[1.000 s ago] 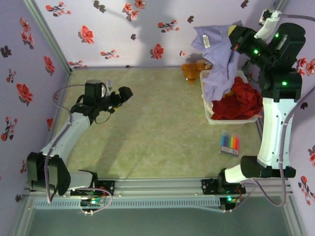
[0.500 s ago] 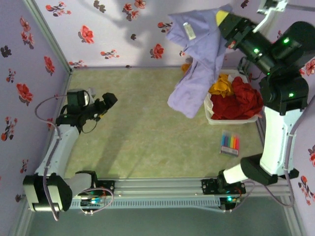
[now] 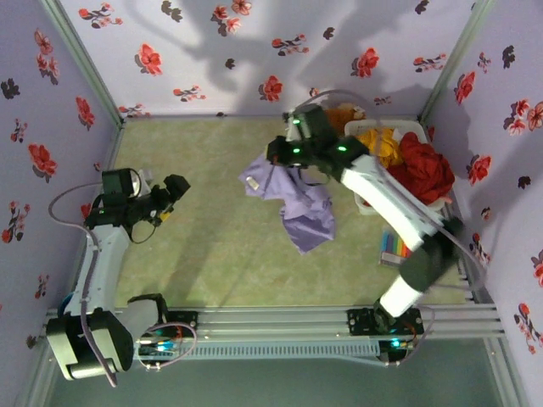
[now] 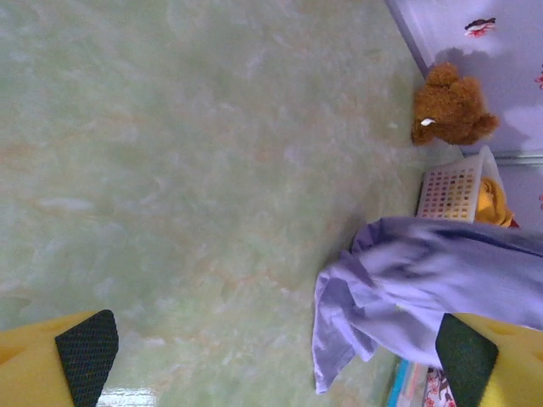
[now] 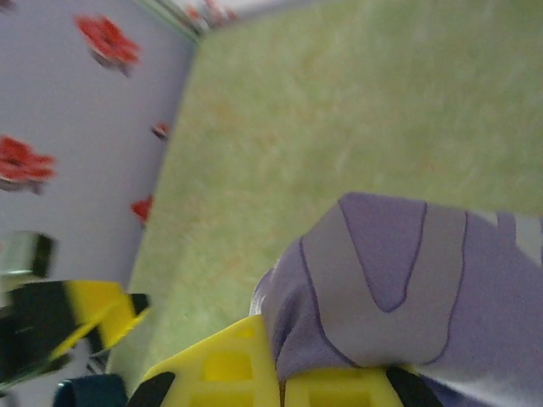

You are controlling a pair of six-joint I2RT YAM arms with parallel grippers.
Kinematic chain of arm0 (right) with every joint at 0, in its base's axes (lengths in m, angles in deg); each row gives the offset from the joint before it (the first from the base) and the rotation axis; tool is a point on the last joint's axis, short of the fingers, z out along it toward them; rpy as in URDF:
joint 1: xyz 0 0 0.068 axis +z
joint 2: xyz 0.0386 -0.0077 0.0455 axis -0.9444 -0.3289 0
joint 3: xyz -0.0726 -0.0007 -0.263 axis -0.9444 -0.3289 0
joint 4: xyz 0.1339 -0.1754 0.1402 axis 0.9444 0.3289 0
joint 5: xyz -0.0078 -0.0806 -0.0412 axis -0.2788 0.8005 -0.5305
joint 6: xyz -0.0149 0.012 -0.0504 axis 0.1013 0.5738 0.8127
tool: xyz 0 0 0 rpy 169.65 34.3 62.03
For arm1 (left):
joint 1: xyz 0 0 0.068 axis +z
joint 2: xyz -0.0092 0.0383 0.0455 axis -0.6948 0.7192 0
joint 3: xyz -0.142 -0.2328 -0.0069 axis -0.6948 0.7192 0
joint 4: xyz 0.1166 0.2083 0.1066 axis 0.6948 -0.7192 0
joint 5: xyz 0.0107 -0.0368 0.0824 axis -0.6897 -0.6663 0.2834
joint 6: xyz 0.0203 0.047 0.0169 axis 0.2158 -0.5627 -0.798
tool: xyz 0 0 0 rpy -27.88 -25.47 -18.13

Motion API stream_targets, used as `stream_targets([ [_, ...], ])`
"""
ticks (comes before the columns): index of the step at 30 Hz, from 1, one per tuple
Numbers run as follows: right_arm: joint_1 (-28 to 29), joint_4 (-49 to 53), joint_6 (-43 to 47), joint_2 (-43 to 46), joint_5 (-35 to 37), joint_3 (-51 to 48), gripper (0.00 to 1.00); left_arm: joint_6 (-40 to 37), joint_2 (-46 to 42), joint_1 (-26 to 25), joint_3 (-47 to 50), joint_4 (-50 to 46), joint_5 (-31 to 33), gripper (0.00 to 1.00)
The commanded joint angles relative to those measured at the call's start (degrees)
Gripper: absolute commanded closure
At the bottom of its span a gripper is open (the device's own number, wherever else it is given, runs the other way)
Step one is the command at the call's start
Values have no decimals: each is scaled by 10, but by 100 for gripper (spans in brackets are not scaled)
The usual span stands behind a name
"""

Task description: Fold and stack the t-shirts

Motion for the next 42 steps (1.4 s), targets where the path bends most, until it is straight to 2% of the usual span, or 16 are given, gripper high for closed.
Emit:
stream_targets([
  [1, 20, -29, -29, -106, -55, 60, 89, -9, -19, 11, 15, -28, -14, 1],
  [4, 22, 11, -34, -198, -85, 164, 54, 3, -29, 10, 35, -23, -25, 1],
  [5, 23, 31, -31, -211, -81, 198, 47, 7, -33, 10, 41, -22, -29, 1],
  [8, 19, 79, -6, -206, -45, 248, 39, 14, -53, 4, 57, -26, -32, 1],
  [11, -2, 137, 13, -178, -12, 249, 37, 24, -62, -16, 74, -22, -30, 1],
  [13, -18, 151, 19, -140, 11, 207, 37, 41, -58, -43, 87, -6, -24, 1],
  [18, -63, 106, 0, -15, 33, 32, 36, 98, -19, -161, 106, 73, 32, 5],
  [23, -102, 63, -24, 77, 25, -98, 35, 131, 84, -262, 81, 149, 77, 8],
  [29, -116, 56, -33, 117, 16, -161, 34, 90, 224, -309, -1, 158, 99, 23],
  [36, -145, 54, -37, 148, 15, -192, 34, 88, 336, -342, -72, 179, 99, 25],
  [42, -169, 64, -32, 165, 13, -199, 33, 99, 402, -361, -92, 196, 99, 33],
])
